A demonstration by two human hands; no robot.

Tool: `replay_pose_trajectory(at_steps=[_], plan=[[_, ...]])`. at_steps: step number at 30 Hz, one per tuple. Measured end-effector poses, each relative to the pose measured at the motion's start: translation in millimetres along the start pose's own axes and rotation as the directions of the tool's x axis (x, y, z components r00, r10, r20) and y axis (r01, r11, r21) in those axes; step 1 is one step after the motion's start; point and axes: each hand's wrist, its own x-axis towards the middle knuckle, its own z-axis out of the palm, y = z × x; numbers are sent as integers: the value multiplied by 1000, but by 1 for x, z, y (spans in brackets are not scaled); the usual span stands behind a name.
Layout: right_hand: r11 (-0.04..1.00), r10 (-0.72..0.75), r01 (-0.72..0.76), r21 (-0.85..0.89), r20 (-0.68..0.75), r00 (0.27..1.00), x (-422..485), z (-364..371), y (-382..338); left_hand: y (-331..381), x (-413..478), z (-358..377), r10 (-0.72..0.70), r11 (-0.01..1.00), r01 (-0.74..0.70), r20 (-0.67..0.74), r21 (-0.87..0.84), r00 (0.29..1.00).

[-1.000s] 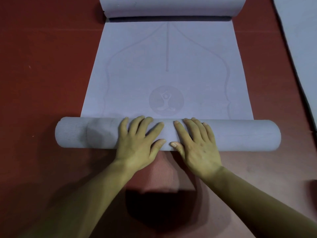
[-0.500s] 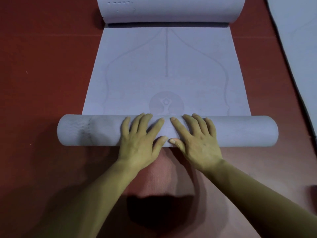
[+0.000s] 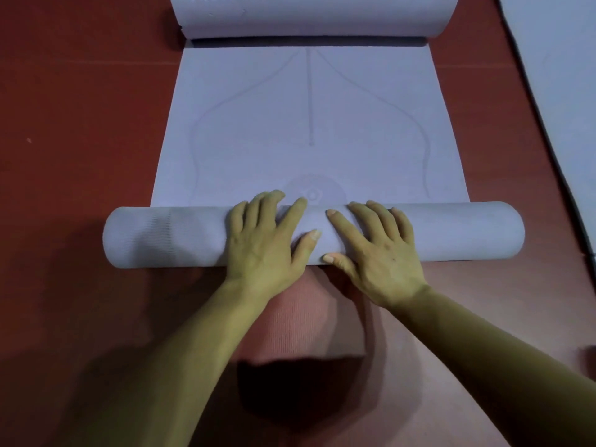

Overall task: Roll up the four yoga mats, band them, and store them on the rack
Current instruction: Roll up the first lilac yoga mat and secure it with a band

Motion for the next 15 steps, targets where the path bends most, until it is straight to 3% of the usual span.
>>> replay_pose_trajectory(at_steps=[5,10,15], plan=[[1000,4,-3,-7,58,998,14,-6,3,1,12,4,34,993,-46,115,106,993],[994,101,-106,20,153,983,26,-19,-8,-4,36,1,-5,993,-19,213,113,977],[989,88,-123,76,361,928,36,-36,-10,-3,50,-14,-18,995,-17,360,95,933]])
